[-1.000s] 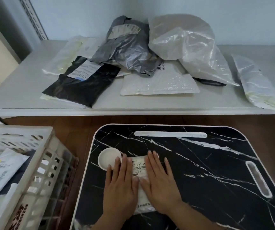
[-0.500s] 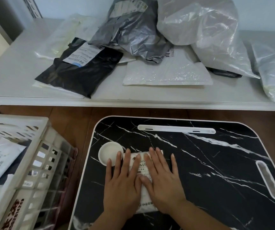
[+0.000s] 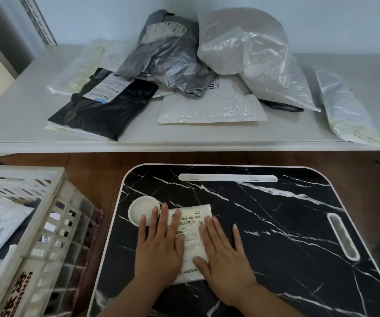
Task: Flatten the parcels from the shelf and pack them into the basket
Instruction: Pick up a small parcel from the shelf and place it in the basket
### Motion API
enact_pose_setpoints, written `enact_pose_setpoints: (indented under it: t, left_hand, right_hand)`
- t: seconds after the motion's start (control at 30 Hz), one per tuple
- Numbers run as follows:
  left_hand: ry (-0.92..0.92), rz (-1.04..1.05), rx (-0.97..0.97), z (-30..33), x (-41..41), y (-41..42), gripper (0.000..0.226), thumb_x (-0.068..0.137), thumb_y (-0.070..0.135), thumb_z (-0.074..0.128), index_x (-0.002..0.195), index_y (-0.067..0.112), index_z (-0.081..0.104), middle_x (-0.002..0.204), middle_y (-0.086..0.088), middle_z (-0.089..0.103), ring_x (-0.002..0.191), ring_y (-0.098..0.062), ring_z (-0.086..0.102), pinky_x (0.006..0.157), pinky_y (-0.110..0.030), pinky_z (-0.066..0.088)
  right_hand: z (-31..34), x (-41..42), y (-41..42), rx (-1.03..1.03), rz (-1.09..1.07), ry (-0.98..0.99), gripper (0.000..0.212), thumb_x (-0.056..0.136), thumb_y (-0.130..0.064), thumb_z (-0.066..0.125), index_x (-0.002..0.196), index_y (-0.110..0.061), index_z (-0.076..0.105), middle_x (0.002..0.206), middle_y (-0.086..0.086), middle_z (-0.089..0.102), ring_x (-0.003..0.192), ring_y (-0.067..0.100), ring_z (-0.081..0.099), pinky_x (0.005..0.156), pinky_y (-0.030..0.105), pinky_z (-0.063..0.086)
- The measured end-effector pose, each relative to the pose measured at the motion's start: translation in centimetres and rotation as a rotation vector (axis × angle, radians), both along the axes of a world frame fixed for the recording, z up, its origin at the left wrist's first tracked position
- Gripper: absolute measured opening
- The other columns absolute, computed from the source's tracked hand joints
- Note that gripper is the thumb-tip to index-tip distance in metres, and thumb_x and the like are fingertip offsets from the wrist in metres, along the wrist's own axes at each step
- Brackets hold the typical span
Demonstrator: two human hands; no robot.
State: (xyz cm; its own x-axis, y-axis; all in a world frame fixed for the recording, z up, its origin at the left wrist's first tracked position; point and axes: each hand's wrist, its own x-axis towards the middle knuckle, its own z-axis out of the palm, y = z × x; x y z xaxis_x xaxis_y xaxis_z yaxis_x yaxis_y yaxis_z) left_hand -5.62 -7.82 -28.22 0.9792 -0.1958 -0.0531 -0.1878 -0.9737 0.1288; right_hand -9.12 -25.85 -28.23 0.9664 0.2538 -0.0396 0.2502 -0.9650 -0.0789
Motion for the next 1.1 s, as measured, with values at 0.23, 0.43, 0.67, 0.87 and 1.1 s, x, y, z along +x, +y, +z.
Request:
enact_pose_setpoints:
  t: [0.23,0.43,0.67,0.87,1.1]
  left_hand:
    - [0.052,0.087,0.032,3.6,-0.8,-0.9,0.057,0.097,0.046,0.027,0.147,0.022,0.036,0.156,-0.016,0.027,0.145,-0.034,0.021,0.117,-0.046,0.011]
    - [0.349,0.669,-0.689,6.8,-2.8,-1.9,0.055,0.086,0.023,0.068,0.133,0.009,0.042,0.128,-0.01,0.048,0.105,-0.023,0.057,0.081,-0.028,0.048]
    - [0.561,0.632,-1.123,10.1,-2.4,0.2,0.018,0.087,0.003,0.066,0.101,0.014,0.065,0.102,-0.005,0.072,0.093,-0.022,0.068,0.083,-0.039,0.057]
    - [0.566,0.509,-1.166,14.4,-1.4,5.2,0.017,0.086,0.009,0.069,0.101,0.016,0.067,0.098,-0.004,0.074,0.092,-0.022,0.07,0.084,-0.041,0.058]
    - [0.476,0.436,-1.217,17.4,-1.4,12.5,0.022,0.085,0.014,0.071,0.106,0.012,0.067,0.098,-0.002,0.075,0.091,-0.019,0.072,0.086,-0.039,0.057]
  right_hand:
    - [2.2,-0.7,0.1,0.031,-0.008,-0.048,0.047,0.073,-0.051,0.061,0.097,-0.014,0.078,0.113,0.003,0.071,0.105,0.019,0.068,0.09,0.042,0.052]
    - [5.7,-1.7,1.1,0.36,-0.299,0.252,0.052,0.089,-0.029,0.064,0.137,-0.022,0.045,0.138,-0.001,0.038,0.12,0.015,0.039,0.101,0.026,0.04]
    - [8.3,-0.5,2.8,1.143,-0.803,0.426,0.067,0.074,-0.026,0.083,0.13,-0.006,0.053,0.101,0.002,0.067,0.092,0.019,0.068,0.085,0.038,0.055]
    - [13.6,2.3,5.5,1.473,-0.706,0.528,0.015,0.084,-0.005,0.072,0.099,-0.005,0.069,0.09,0.011,0.075,0.079,0.026,0.073,0.066,0.038,0.059]
    - [16.5,3.9,13.4,1.522,-0.563,0.48,0.012,0.084,-0.005,0.072,0.093,-0.013,0.07,0.092,0.007,0.075,0.082,0.022,0.073,0.072,0.037,0.059]
